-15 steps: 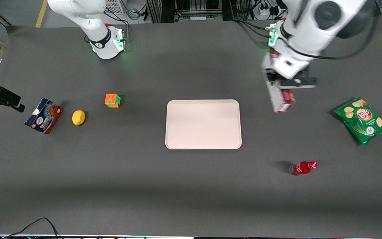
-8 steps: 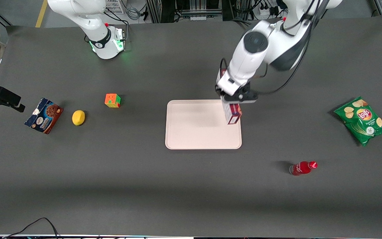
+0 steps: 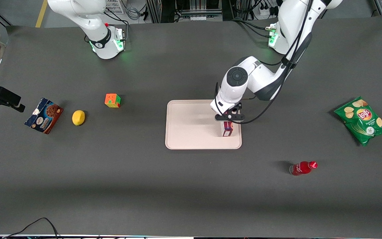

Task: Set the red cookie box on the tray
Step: 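Carry the box over the white tray and lower it, then set the box down on the tray and open the left gripper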

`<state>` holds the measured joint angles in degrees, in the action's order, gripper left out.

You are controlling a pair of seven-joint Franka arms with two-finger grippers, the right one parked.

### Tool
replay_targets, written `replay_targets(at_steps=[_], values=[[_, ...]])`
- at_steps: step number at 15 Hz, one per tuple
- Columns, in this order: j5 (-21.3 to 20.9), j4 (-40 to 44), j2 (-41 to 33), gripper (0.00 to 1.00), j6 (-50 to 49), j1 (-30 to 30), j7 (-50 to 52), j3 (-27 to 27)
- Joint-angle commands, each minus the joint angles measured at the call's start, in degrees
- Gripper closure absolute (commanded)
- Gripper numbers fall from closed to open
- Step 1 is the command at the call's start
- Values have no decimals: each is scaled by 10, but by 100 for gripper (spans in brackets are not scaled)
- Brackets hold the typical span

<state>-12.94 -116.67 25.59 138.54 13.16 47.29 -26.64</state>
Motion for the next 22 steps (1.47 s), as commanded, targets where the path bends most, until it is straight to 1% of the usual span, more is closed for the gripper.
replay_targets(at_steps=[1, 3, 6, 7, 8, 9, 10, 12, 14, 20, 22], values=[[-28, 48, 29, 71, -9, 12, 10, 25], [-33, 52, 38, 71, -8, 12, 7, 39], [-33, 52, 46, 71, -8, 17, 8, 44], [-33, 52, 53, 68, -1, 18, 9, 47], [-33, 51, 56, 61, 8, 18, 10, 48], [-33, 52, 62, 44, 15, 18, 10, 48], [-33, 52, 67, 33, 25, 21, 12, 49], [-33, 51, 68, 16, 37, 29, 13, 66], [-32, 51, 68, 0, 38, 29, 13, 67], [-16, 58, 26, 0, 6, 25, 11, 66], [28, 72, 5, 0, -23, 23, -3, 66]])
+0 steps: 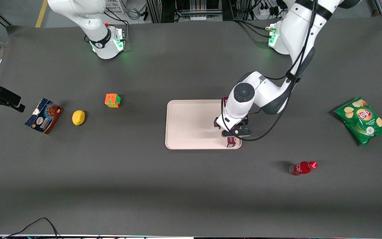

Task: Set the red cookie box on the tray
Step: 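Set the box down on the tray and open the left gripper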

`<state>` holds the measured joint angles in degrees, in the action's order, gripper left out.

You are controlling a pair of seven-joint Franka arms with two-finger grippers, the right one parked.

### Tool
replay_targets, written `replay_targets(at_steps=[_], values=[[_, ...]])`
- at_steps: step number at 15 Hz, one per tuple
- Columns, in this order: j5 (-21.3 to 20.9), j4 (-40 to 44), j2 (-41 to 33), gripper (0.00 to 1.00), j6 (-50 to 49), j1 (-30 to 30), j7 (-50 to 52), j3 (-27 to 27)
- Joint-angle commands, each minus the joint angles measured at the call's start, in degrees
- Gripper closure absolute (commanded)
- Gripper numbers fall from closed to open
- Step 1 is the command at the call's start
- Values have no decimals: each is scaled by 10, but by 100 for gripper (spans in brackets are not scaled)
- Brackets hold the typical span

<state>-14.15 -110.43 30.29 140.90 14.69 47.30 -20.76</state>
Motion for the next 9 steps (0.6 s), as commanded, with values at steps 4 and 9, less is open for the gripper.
replay_targets(at_steps=[4, 9], values=[[130, 33, -108, 0, -121, -34, -138, 19], [152, 52, -180, 0, -229, -56, -293, 103]])
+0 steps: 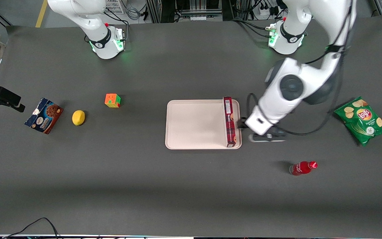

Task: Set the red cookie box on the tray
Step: 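Set the box down on the tray and open the left gripper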

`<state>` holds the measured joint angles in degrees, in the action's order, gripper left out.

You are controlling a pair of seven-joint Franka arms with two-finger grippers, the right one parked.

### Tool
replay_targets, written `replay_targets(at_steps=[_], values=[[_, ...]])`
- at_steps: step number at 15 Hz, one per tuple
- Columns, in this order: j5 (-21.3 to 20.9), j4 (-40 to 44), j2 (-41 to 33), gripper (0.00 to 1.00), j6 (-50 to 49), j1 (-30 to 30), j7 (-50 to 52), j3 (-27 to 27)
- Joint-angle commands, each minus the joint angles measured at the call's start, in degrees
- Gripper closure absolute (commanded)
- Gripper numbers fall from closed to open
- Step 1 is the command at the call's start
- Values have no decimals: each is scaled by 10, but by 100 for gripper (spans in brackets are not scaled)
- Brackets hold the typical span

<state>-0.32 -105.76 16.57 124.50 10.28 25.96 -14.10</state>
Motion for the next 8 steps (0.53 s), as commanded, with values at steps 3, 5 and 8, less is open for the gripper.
replay_targets(at_steps=[3, 5, 8], values=[[12, 17, -80, 0, -137, -24, -168, 89], [8, 17, -109, 0, -177, -25, -208, 118], [4, 11, -155, 0, -225, -49, -251, 138]])
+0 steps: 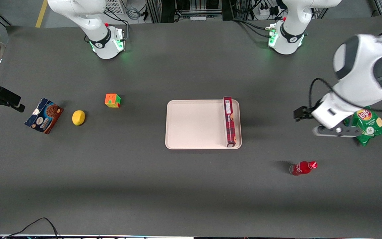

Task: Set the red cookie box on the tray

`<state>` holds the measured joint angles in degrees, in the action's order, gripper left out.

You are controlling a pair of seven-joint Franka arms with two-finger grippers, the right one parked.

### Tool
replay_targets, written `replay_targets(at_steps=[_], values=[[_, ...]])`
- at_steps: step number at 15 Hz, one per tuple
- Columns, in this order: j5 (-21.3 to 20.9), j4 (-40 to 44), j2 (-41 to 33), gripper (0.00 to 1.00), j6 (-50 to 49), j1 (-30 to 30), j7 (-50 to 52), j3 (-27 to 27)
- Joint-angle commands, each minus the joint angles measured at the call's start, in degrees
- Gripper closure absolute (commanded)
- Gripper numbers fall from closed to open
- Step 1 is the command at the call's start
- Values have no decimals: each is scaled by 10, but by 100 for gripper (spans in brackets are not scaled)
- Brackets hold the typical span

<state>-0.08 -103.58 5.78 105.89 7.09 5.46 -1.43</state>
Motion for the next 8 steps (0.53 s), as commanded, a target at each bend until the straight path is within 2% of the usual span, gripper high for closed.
replay_targets(at_steps=[1, 3, 8], values=[[2, -14, -65, 0, -58, -22, -66, 22], [2, -14, -97, 0, -90, -22, -70, 39], [2, -4, -143, 0, -121, -24, -72, 38]])
